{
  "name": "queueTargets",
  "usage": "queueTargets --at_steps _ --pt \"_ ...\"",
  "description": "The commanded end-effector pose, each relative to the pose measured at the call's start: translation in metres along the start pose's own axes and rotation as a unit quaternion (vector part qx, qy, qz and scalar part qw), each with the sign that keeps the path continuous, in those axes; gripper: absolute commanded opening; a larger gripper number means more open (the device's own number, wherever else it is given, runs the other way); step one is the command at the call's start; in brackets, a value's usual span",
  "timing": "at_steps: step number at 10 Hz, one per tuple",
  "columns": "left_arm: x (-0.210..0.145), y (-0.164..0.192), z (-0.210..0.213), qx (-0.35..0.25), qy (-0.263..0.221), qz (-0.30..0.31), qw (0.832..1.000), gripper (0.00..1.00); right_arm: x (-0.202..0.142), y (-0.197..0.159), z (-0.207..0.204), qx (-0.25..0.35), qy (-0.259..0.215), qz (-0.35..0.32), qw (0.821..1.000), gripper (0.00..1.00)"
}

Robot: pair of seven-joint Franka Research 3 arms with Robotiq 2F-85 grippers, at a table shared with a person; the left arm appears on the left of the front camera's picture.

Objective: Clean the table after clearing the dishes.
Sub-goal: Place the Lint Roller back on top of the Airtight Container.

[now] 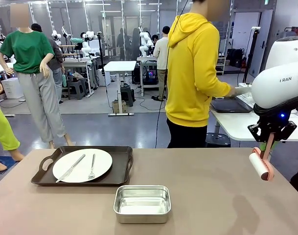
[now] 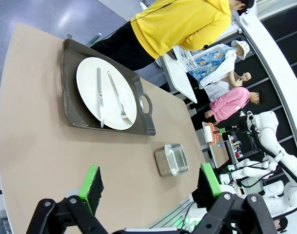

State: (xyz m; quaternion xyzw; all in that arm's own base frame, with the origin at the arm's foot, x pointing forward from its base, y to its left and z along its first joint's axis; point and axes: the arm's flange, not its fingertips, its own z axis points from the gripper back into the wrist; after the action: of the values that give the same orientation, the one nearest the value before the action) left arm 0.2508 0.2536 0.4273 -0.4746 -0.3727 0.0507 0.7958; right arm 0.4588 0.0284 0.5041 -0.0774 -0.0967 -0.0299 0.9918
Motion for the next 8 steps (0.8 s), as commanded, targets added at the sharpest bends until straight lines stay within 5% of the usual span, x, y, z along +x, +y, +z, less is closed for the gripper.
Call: queueTargets --at_steps 1,2,4,8 --pt "0.0 0.0 0.002 -0.006 0.0 -0.004 1.0 1.0 0.0 0.0 0.0 0.0 0.0 0.0 1.0 0.22" --pt "0.0 0.0 0.002 -0.006 0.0 -0.004 1.0 1.0 0.0 0.021 0.025 0.004 -0.061 0.1 0.993 0.22" --pt "0.0 0.0 0.002 -0.006 0.0 -0.004 1.0 1.0 0.001 0.07 0.078 0.053 -0.185 0.306 0.932 0.22" --pt "0.0 0.0 0.002 -0.006 0.0 -0.004 1.0 1.0 -0.022 0.199 0.125 0.056 -0.161 0.495 0.852 0.22"
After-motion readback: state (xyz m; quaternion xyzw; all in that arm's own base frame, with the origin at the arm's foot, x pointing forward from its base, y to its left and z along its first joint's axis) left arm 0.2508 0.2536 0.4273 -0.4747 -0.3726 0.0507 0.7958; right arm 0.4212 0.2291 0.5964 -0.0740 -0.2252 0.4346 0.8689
